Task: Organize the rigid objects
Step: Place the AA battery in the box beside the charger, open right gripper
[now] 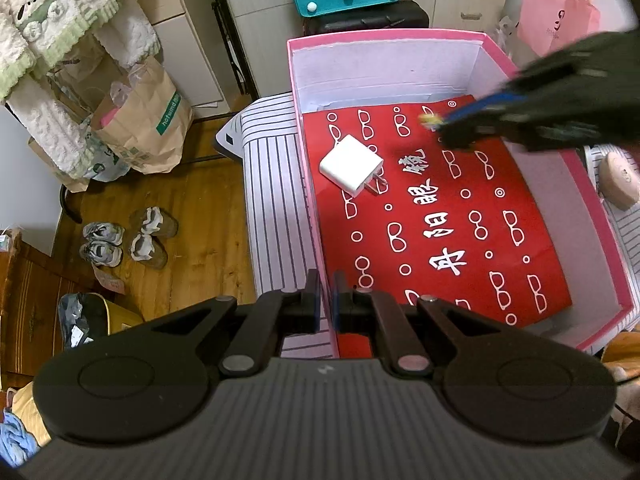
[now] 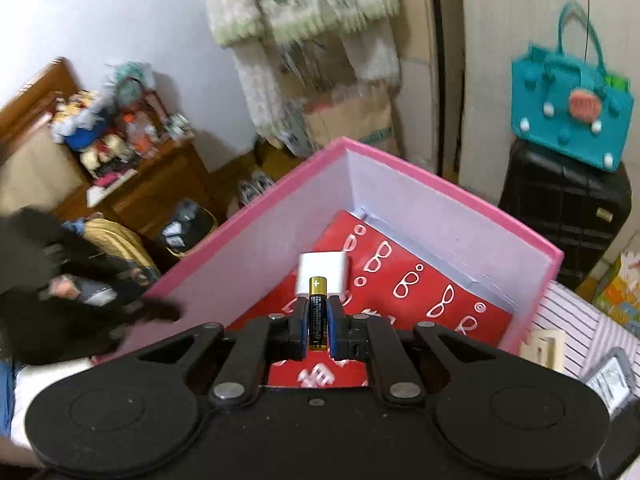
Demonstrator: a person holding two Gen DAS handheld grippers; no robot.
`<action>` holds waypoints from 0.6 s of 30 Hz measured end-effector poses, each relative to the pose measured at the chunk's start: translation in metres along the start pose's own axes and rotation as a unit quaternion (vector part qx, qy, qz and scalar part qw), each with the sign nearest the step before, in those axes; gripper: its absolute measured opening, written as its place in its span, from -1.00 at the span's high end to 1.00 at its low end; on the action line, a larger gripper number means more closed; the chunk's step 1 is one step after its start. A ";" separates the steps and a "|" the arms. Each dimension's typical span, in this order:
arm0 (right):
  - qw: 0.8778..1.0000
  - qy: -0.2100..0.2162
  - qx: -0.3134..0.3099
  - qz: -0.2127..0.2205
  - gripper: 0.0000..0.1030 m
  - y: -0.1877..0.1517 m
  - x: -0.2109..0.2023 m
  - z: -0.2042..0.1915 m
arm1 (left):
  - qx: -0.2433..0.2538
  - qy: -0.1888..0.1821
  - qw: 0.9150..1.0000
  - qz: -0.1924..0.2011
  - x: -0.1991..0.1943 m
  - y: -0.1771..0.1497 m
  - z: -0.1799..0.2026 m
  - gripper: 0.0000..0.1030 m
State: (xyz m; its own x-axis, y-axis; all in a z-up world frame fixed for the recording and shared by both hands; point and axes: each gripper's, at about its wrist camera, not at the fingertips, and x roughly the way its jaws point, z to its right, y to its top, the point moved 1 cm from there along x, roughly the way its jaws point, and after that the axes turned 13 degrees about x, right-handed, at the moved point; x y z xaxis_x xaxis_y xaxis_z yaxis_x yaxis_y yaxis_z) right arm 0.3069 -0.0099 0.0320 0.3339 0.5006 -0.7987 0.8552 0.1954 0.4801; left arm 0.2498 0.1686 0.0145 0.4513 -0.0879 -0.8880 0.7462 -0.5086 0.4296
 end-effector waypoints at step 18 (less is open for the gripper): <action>0.993 0.022 0.103 -0.061 0.50 0.023 0.040 0.030 | -0.001 -0.005 1.000 -0.015 0.001 0.007 -0.002 0.91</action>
State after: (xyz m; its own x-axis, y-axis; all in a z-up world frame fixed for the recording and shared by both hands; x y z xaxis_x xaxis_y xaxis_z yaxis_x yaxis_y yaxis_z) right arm 0.3521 -0.0104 0.0005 0.2090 0.5217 -0.8271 0.9528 0.0818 0.2924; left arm 0.2566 0.1671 0.0165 0.4234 -0.0815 -0.9023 0.7602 -0.5097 0.4027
